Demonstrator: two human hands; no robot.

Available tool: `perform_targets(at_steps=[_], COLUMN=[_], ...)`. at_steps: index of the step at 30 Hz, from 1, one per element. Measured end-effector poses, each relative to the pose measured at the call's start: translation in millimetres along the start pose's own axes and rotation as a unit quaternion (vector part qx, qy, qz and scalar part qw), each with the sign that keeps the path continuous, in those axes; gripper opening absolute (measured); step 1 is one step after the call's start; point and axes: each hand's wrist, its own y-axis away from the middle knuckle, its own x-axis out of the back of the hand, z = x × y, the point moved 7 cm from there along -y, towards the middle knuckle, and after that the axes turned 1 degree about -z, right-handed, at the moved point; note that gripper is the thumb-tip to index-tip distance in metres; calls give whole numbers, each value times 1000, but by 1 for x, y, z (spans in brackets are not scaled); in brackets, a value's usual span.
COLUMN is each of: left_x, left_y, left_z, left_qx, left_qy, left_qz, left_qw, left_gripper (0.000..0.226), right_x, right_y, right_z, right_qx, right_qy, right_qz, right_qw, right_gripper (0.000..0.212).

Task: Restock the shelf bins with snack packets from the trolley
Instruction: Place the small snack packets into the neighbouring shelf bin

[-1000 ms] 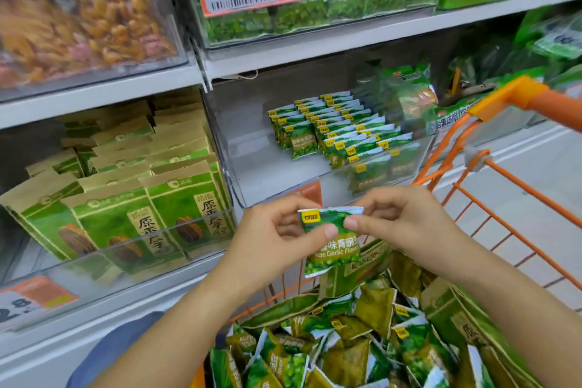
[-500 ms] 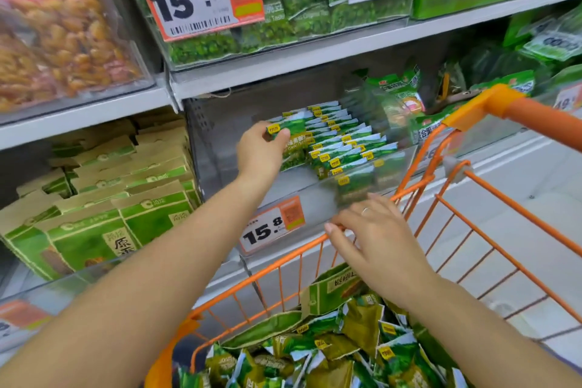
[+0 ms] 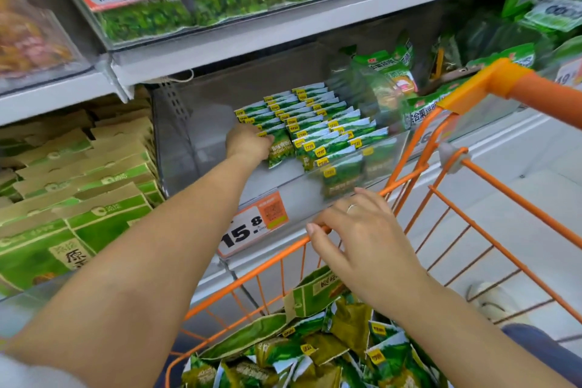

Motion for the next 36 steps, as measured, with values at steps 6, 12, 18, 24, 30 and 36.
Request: perform_targets(at_steps=[6,12,18,24,30,36], left_x=[-2,51,46,70,77,79], left_y=[17,105,265,280,269,285], left_z=[14,70,37,16,9,17], left_qx=[-20,-151,-340,-423,-380,-439], left_qy=[-77,97,66,41,54,52], left_qz=[1,24,-174,5,23,-5], left_qw=[997,984,922,905,923,897], left_gripper=[59,18,15,20,23,39], right_x=[6,31,-22,-71,-56,5], right_y=[-1,-3,21,64,47,11], right_z=[-2,-17,-39,-61,-66,-33], right_qx=[28,41,49,111,100,-216], right_qy=[-13,-186,-14,68,19,-430], right_qz=[15,19,-347,-475,-428,-304], right_qw=[999,982,936,870,898,822], right_gripper=[39,37,30,55,25,38])
